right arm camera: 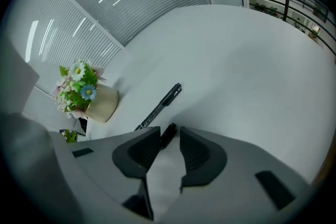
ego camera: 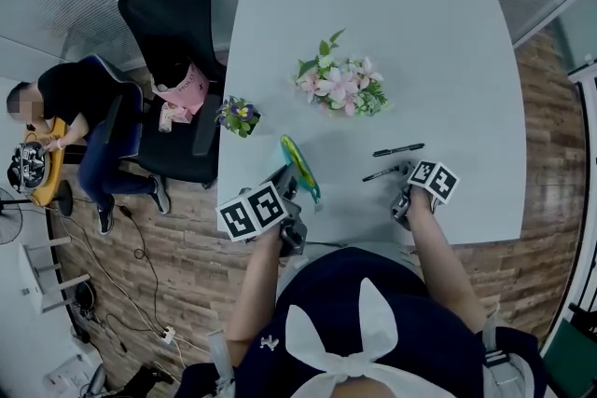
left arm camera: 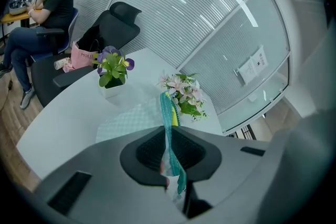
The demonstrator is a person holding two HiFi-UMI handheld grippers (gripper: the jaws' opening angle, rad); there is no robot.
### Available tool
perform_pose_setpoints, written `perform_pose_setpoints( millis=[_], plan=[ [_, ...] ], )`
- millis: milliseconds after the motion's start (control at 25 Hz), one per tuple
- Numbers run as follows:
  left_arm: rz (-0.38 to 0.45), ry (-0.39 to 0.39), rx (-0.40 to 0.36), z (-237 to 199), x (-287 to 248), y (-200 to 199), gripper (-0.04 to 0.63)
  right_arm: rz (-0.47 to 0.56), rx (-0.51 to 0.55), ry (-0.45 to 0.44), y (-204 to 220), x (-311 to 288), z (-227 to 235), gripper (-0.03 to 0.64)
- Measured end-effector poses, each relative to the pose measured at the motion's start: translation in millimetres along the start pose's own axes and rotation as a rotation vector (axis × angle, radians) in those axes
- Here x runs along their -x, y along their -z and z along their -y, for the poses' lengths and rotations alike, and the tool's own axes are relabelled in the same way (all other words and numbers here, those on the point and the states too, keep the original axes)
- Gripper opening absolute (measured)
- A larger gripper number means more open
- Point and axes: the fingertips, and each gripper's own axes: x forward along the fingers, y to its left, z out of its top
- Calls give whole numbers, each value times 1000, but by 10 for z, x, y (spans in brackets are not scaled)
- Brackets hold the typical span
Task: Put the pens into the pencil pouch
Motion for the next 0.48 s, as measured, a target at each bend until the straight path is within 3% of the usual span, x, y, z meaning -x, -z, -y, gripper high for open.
perform_pose_setpoints(
  millis=[280, 480],
  plan=[
    [-3, 1, 0, 4, 0, 15, 49, 11, 19, 47, -80, -50, -28, 95],
    [-4, 2, 2, -11, 7, 18, 49, 15, 21, 32, -88, -25, -48, 83]
  ],
)
